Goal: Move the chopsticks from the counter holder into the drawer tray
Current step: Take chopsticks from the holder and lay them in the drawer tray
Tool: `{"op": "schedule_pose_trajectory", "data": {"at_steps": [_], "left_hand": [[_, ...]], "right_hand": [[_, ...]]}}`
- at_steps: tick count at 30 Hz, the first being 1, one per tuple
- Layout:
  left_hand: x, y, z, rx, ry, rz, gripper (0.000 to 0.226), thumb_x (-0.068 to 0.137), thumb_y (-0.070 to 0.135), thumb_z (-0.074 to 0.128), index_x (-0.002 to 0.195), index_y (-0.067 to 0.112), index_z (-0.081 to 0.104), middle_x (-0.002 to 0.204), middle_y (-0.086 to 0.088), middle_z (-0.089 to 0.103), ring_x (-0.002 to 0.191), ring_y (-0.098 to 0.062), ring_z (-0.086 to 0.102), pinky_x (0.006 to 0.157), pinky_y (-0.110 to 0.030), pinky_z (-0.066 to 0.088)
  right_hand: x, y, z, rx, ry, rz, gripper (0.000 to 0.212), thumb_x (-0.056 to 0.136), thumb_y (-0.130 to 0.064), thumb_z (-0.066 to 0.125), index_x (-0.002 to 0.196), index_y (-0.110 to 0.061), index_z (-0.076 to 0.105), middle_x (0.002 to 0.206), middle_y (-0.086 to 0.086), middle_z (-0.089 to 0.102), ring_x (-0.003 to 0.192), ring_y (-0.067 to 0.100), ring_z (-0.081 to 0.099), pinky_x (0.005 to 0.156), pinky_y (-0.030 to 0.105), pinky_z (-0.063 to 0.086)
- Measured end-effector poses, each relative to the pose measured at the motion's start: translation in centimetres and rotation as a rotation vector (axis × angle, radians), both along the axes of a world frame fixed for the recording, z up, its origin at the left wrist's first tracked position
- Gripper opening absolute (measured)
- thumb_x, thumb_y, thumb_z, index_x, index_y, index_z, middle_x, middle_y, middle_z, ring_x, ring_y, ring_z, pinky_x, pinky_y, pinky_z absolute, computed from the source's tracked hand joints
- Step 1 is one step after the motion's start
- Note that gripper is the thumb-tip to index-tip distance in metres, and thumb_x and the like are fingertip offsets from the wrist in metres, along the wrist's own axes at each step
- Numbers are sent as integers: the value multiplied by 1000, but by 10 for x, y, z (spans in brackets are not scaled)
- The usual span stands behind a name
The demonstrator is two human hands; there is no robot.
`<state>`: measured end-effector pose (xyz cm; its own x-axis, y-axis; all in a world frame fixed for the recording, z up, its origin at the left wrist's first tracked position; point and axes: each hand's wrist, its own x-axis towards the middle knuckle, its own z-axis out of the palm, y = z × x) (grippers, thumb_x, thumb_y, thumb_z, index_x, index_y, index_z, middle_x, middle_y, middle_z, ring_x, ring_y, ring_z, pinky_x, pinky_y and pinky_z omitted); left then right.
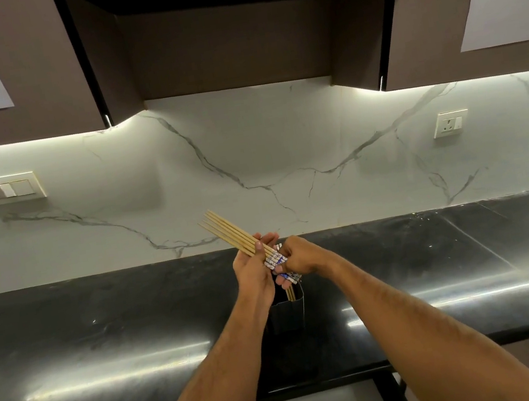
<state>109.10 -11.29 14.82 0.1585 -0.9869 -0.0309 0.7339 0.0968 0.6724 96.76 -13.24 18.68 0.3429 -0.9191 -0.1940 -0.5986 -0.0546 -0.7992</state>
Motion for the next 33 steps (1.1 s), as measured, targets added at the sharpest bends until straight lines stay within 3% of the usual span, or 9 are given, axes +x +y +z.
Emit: {"op": "schedule_pose_trajectory", "data": {"at_steps": [4, 7, 11, 13, 16, 18, 22, 27, 33], "left_hand": [[12, 1, -4, 36, -58, -75, 24, 104, 7, 51, 125, 2, 61, 117, -19, 73, 111, -31, 72, 96, -48, 57], [20, 7, -9, 41, -245, -99, 24, 104, 14, 55, 117, -1, 67, 111, -19, 75, 102, -31, 73, 91, -44, 59], [34, 24, -20, 75, -1069, 172, 15, 99, 27, 64, 96, 14, 73, 81, -1, 76, 79, -13, 74, 81, -36, 63], [46, 39, -31, -160, -1497, 269, 14, 99, 29, 64, 94, 18, 72, 76, 7, 72, 68, -7, 68, 73, -35, 62], [59, 53, -42, -677, -1859, 430, 12, 99, 21, 64, 109, 17, 69, 98, 2, 73, 90, -12, 68, 87, -36, 59], [60, 53, -42, -817, -1986, 454, 31, 96, 16, 68, 127, 12, 63, 122, -5, 69, 116, -20, 65, 107, -42, 51], [64, 51, -44, -569, -2158, 170, 52, 96, 15, 67, 145, 10, 51, 143, -10, 60, 136, -25, 55, 121, -42, 36], [68, 70, -59, -374, -2271, -113, 4, 99, 24, 59, 102, 26, 58, 103, -1, 68, 84, -12, 57, 82, -28, 51], [51, 94, -86, -262, -2314, -316, 7, 99, 17, 58, 105, 19, 62, 96, -3, 64, 82, -19, 62, 77, -34, 56]], "right_hand": [[-2, 3, -3, -43, -5, -24, 21, 96, -4, 65, 114, 6, 64, 98, 23, 76, 89, 32, 77, 84, 41, 64], [-7, 4, -4, -65, 19, -37, 22, 95, -6, 67, 114, 5, 65, 96, 20, 76, 85, 28, 78, 77, 33, 65], [-17, 8, -7, -111, 140, -74, 19, 94, -8, 69, 110, 2, 67, 90, 19, 77, 80, 25, 78, 72, 29, 65], [-22, 11, -10, -145, 243, -81, 15, 94, -9, 69, 106, 0, 68, 86, 17, 77, 75, 22, 78, 72, 30, 65], [-26, 20, -18, -191, 414, -62, 9, 94, -6, 68, 102, -2, 68, 86, 13, 76, 73, 19, 77, 73, 30, 64], [-24, 30, -23, -227, 508, -35, 5, 94, -4, 66, 98, -4, 66, 86, 10, 73, 74, 19, 75, 74, 31, 64], [-15, 51, -35, -308, 577, 30, 8, 97, -9, 62, 90, -13, 62, 81, 3, 65, 71, 14, 66, 71, 28, 59], [-20, 73, -53, -351, 649, 91, 10, 98, -12, 62, 104, -8, 68, 87, 5, 65, 75, 14, 64, 79, 31, 59], [-32, 104, -83, -329, 746, 111, 6, 95, -12, 64, 95, -10, 70, 84, 4, 63, 74, 19, 62, 66, 30, 46]]}}
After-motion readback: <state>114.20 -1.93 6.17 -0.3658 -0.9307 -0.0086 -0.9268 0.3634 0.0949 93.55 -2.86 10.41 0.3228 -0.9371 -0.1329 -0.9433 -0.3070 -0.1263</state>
